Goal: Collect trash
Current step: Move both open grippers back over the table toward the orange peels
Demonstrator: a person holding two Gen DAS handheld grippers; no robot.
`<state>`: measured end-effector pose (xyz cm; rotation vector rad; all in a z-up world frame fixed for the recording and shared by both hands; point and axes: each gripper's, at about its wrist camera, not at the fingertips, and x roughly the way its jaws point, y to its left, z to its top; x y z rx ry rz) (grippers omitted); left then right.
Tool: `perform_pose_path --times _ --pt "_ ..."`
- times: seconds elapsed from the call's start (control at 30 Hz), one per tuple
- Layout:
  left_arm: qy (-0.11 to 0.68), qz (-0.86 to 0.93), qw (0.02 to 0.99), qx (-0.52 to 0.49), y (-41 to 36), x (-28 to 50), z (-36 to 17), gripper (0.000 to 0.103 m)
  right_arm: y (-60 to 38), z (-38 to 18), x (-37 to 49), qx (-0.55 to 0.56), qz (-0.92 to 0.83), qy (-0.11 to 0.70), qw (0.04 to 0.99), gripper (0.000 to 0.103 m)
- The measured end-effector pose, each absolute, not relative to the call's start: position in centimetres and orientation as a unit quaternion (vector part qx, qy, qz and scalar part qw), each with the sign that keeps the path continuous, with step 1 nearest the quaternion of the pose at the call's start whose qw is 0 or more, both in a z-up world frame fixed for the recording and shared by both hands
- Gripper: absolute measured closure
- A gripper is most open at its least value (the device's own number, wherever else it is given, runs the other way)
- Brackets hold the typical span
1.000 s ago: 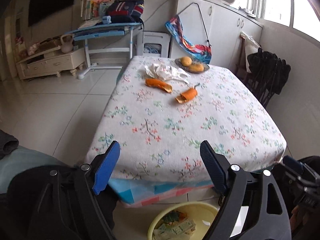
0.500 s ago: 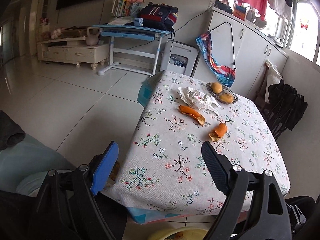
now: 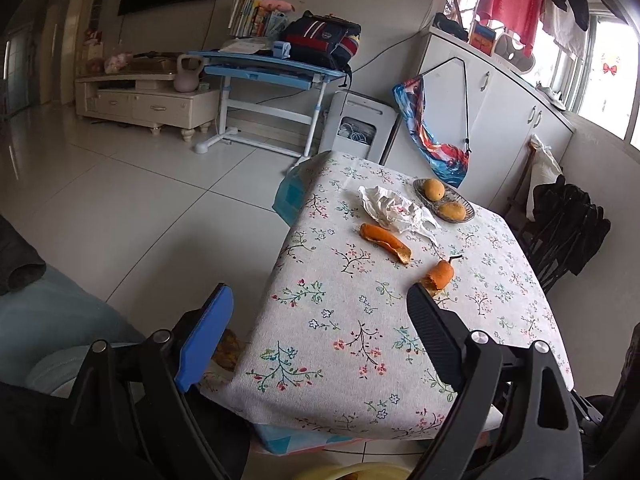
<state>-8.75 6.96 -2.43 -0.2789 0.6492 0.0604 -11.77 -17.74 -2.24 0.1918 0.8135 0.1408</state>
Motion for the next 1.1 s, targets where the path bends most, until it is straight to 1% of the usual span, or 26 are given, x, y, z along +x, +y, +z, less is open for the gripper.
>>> perform_pose_path --times 0.4,0.83,0.93,1.1 --pt "0.324 0.017 0.942 -0.088 5.0 -8.1 -2.6 0.017 -18.0 -3.1 -9.9 0.117 0.049 0.414 0.901 0.021" --pt "0.325 0.023 0.910 -0.257 11.5 -7.4 -3.5 0.017 -18.5 -2.8 -6.8 0.123 0.072 0.399 0.906 0.021" --pt "0.329 0.020 0.907 -0.262 11.6 -6.6 -3.8 0.017 -18.7 -3.1 -5.9 0.131 0.082 0.397 0.905 0.021" --pt "0.362 0.006 0.903 -0.232 10.2 -4.0 -4.4 0.017 -18.5 -3.6 -3.4 0.150 0.091 0.401 0.899 0.021"
